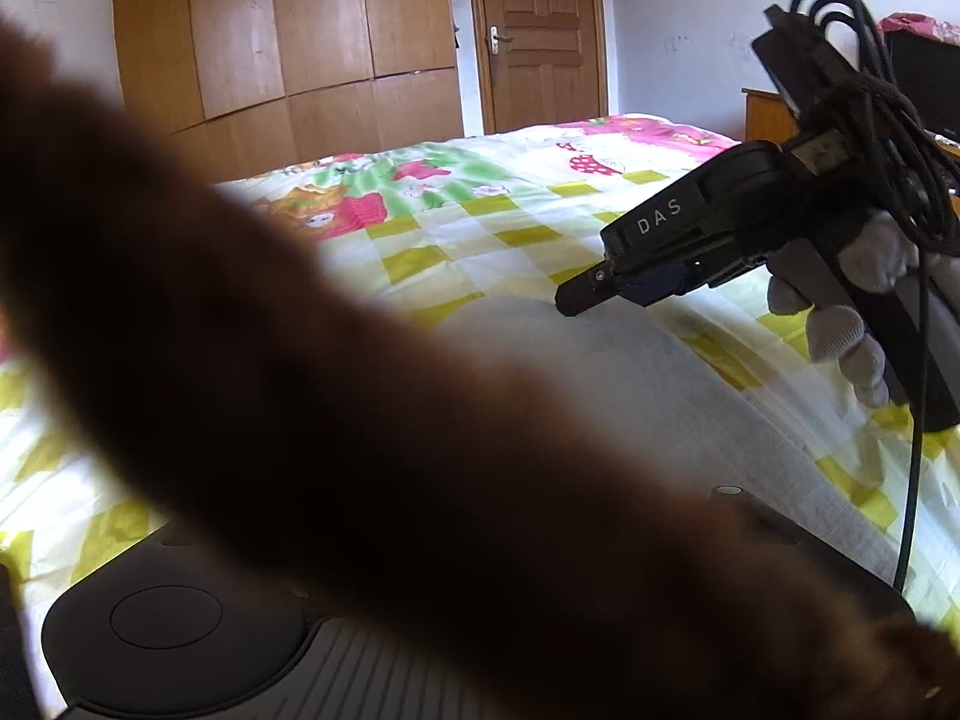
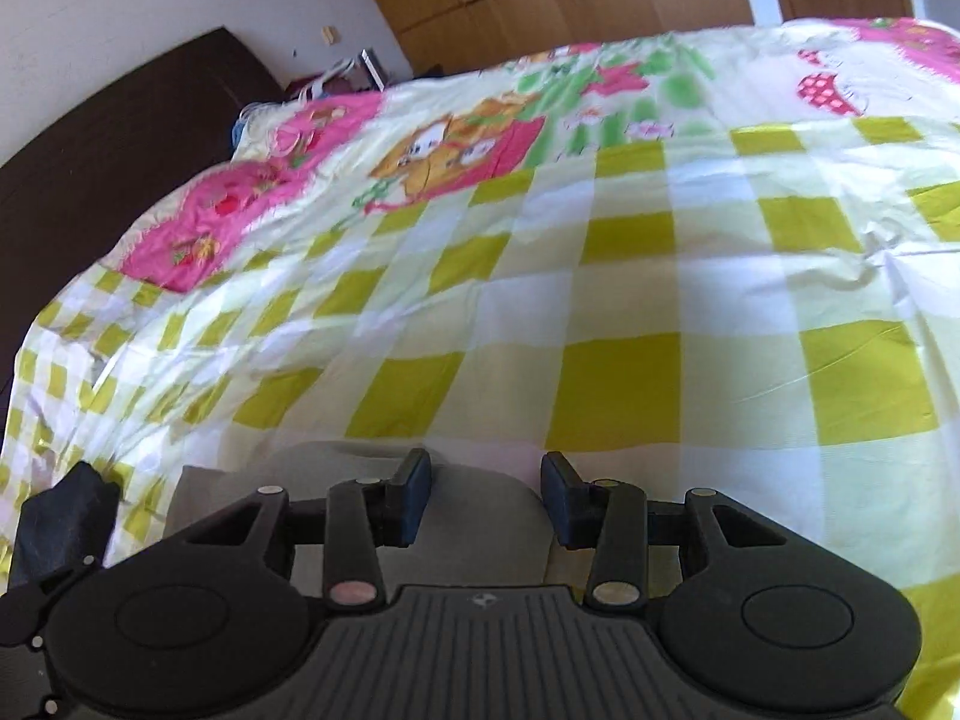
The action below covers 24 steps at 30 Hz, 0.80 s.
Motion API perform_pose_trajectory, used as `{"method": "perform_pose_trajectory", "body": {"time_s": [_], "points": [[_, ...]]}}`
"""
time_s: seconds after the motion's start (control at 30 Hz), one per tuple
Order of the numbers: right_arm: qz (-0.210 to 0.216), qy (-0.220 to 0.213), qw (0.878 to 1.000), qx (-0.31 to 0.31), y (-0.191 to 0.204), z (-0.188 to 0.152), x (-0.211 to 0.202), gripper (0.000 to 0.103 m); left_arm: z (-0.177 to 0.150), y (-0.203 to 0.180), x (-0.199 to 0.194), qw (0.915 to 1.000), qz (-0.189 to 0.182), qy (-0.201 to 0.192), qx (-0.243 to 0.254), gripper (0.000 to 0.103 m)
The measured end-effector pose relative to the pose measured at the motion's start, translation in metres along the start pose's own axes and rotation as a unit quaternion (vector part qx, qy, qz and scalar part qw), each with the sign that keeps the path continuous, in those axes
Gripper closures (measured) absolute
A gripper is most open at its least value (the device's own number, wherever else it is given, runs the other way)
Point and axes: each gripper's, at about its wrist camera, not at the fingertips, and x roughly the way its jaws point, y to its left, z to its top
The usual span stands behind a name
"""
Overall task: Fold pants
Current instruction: 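Withdraw the right tool from the trousers while the left tool moves beside it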
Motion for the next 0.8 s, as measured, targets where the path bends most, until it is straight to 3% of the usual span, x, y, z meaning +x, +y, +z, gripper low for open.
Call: {"method": "perform_pose_trajectory", "body": {"time_s": [0.07,0.3,0.4,0.53,0.73,0.8], "points": [[0.01,0.019,1.0,0.004,0.0,0.0,0.003,0.083,-0.004,0.0,0.001,0.9999,-0.002,-0.007,0.007,0.042],[-0.014,-0.01,1.0,0.016,0.002,0.018,-0.008,0.083,-0.013,-0.001,0.006,0.9998,0.002,-0.021,0.007,0.037],[0.004,-0.011,1.0,-0.004,0.011,0.026,-0.01,0.082,-0.013,-0.001,0.003,0.9997,0.005,-0.023,0.002,0.036],[-0.034,-0.017,0.999,-0.036,0.019,0.026,-0.014,0.081,-0.016,0.001,0.001,0.9994,0.007,-0.028,-0.019,0.036],[0.006,-0.007,0.998,-0.061,0.035,0.003,-0.026,0.08,-0.016,0.004,-0.006,0.9992,0.005,-0.026,-0.029,0.036],[-0.048,0.02,0.997,-0.062,0.038,-0.003,-0.014,0.076,-0.016,0.003,-0.008,0.9996,0.01,-0.015,-0.022,0.036]]}}
